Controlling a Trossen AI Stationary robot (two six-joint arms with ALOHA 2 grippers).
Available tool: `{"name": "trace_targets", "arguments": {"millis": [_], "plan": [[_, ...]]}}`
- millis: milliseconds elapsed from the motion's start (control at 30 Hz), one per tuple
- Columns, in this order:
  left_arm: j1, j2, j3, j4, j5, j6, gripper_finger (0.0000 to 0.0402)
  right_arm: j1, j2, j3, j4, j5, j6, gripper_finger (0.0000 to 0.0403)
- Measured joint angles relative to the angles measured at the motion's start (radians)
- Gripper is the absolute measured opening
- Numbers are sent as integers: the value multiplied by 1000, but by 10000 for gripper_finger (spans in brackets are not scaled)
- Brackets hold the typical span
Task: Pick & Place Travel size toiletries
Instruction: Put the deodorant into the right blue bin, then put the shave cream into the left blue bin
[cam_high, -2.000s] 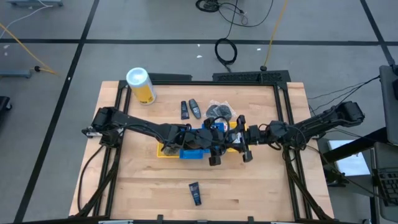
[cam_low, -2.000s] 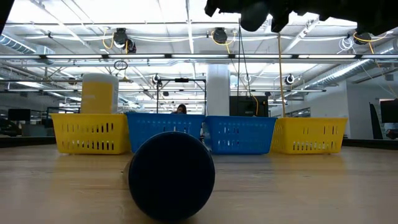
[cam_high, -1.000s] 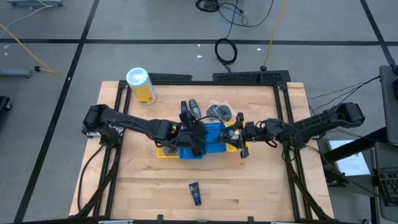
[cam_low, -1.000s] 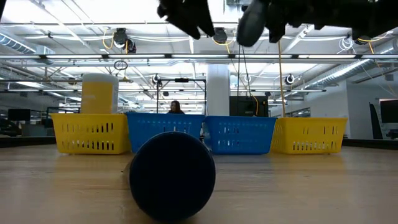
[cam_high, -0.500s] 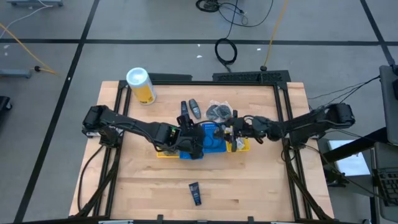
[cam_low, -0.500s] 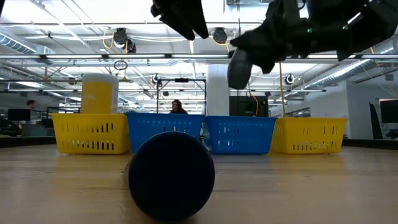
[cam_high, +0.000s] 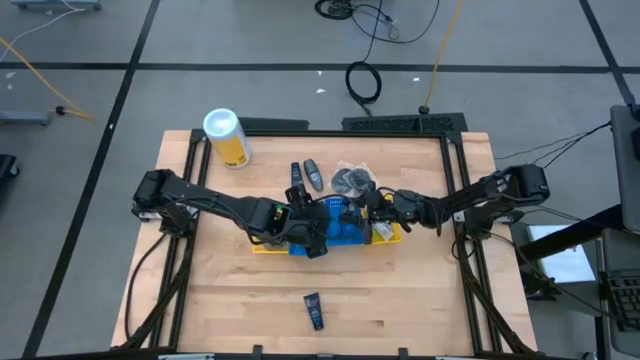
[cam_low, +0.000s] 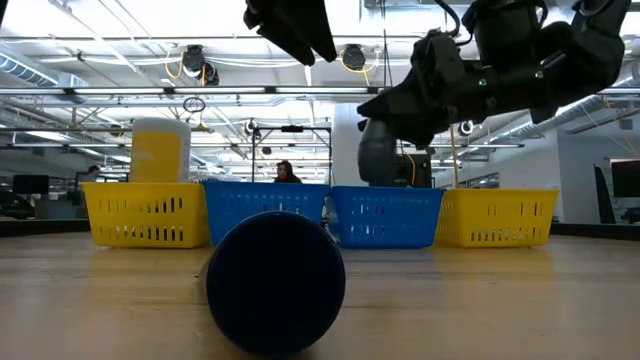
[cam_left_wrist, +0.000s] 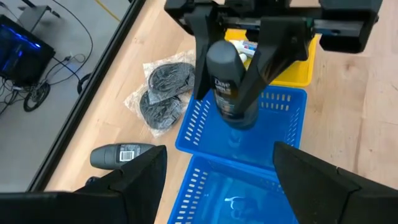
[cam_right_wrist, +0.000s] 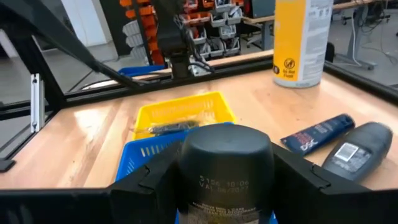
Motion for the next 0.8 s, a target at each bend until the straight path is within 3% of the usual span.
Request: {"name": "trace_targets", "arguments": {"millis": [500,667,800], "plan": [[0,0,0,0,5,-2,285,0,10,0,8,0,24,181],[0,0,0,0,8,-2,285,0,9,0,21,0,24,253],[0,0,0,0,8,-2,285,0,10,0,20,0,24,275]]}}
